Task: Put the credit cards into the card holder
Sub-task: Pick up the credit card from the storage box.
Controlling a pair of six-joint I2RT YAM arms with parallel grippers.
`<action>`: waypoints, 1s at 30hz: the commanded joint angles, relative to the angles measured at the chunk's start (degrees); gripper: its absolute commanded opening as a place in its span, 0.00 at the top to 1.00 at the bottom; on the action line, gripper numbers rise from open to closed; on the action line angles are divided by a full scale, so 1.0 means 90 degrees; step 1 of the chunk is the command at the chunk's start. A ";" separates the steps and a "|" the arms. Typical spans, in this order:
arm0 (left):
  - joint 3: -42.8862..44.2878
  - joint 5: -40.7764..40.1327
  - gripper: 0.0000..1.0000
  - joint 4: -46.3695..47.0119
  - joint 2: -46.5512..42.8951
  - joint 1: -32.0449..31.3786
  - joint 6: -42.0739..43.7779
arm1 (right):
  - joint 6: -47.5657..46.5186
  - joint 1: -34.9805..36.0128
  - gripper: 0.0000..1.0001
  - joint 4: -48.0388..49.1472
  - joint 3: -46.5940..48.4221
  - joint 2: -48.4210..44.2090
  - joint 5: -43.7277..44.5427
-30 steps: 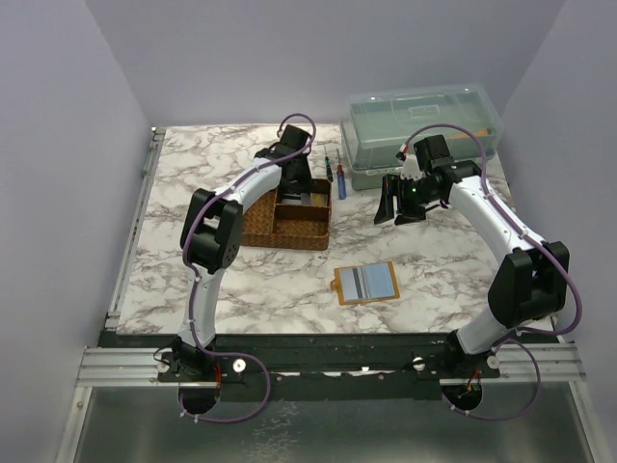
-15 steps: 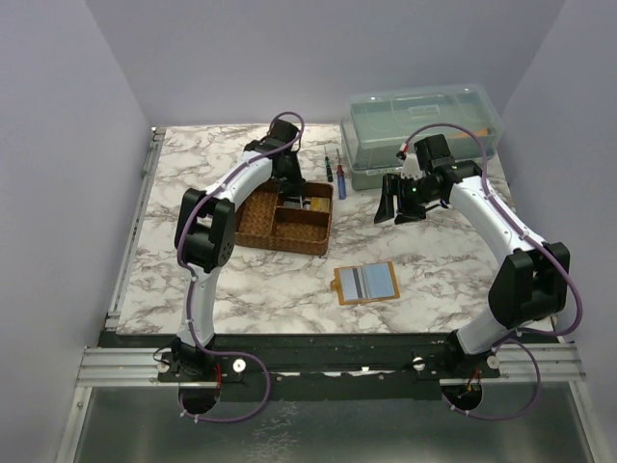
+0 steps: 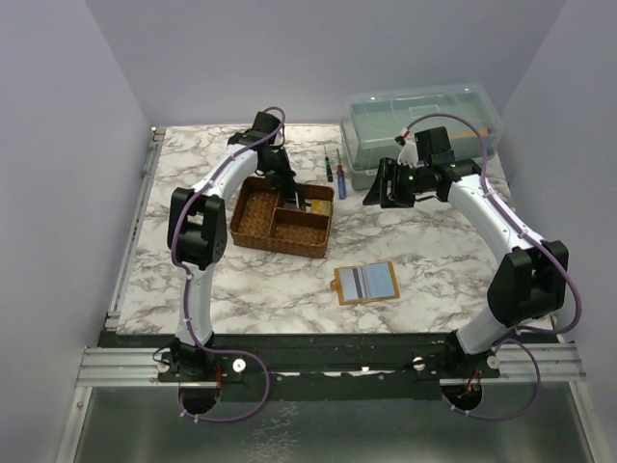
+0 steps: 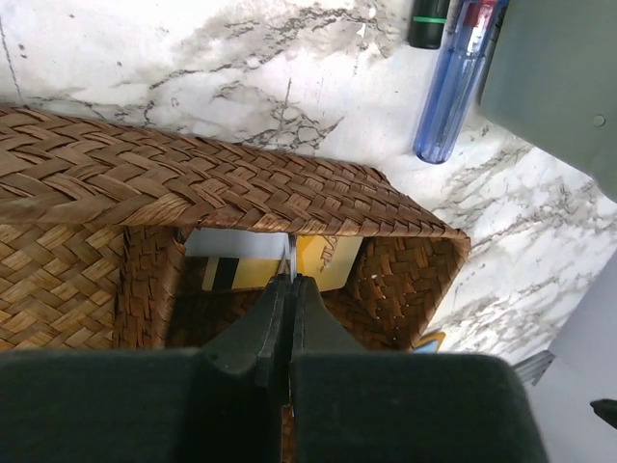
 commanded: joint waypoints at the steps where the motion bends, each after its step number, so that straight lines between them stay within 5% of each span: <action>1: -0.0131 0.0447 1.00 -0.0263 -0.0259 0.0040 -0.0230 | 0.0375 0.0183 0.36 0.0993 0.0019 0.0246 -0.0371; 14: -0.0302 0.0092 1.00 0.0127 -0.0368 0.0069 -0.0034 | 0.0824 0.1099 0.33 0.3389 -0.0067 0.1286 -0.0587; 30: -0.0221 -0.0295 1.00 -0.0455 -0.0957 0.0074 -0.0205 | 0.0776 0.1585 0.34 0.3400 0.0510 0.1909 -0.0167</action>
